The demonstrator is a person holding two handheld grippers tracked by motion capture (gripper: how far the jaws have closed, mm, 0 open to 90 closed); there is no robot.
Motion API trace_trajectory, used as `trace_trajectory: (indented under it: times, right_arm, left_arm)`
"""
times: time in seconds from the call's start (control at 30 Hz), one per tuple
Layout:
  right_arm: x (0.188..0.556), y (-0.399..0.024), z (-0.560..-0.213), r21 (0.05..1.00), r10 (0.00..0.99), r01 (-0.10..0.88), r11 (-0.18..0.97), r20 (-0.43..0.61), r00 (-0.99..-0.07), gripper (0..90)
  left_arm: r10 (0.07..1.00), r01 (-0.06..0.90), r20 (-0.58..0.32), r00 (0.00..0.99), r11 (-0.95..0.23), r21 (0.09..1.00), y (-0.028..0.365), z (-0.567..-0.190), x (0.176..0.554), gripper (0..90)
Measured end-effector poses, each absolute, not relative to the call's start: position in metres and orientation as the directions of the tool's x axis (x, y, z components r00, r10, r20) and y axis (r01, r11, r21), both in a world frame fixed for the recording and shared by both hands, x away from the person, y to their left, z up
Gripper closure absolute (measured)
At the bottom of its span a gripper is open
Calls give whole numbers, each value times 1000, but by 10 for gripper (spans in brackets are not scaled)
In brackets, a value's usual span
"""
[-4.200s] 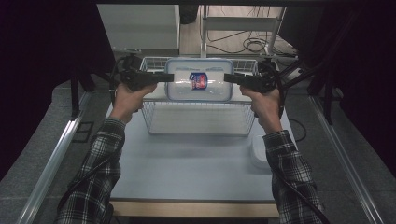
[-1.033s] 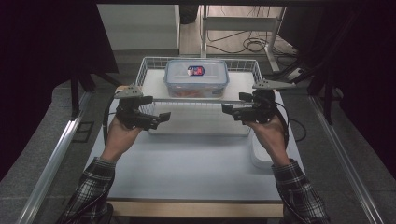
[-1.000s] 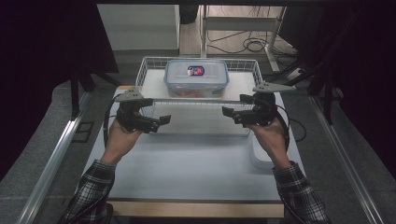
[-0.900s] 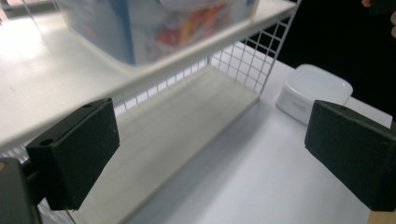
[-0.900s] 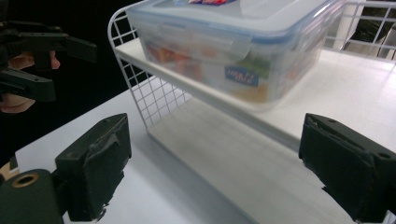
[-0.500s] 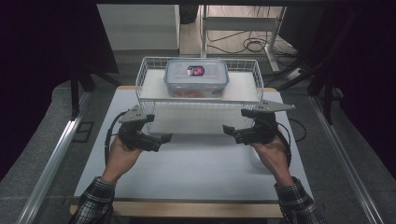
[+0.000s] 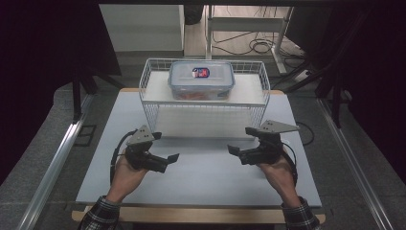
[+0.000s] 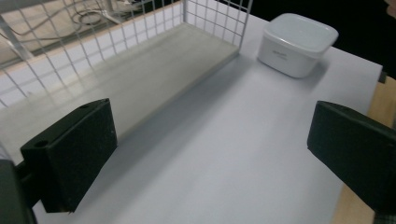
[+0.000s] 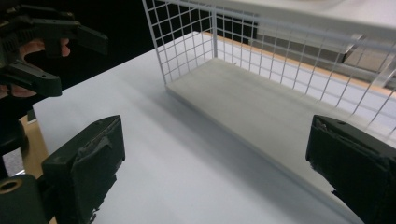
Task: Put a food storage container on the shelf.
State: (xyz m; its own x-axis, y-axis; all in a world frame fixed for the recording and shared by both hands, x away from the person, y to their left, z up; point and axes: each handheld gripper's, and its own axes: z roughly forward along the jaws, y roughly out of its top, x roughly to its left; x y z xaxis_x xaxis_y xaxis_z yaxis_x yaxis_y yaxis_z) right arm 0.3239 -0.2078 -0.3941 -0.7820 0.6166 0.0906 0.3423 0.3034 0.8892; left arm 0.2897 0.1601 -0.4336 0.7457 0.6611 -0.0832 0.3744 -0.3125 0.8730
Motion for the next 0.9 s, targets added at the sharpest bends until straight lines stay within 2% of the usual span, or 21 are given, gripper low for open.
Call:
trace_trajectory:
  times: [0.5,0.9]
  right_arm:
    - [304,-212,-417,876,629,354,328,77,-773,16]
    - [294,-214,-452,860,605,415,296,168,-779,10]
  left_arm:
    - [671,367,-59,739,-327,871,155,-455,272,8]
    - [692,416,-69,719,-348,840,160,-493,259,8]
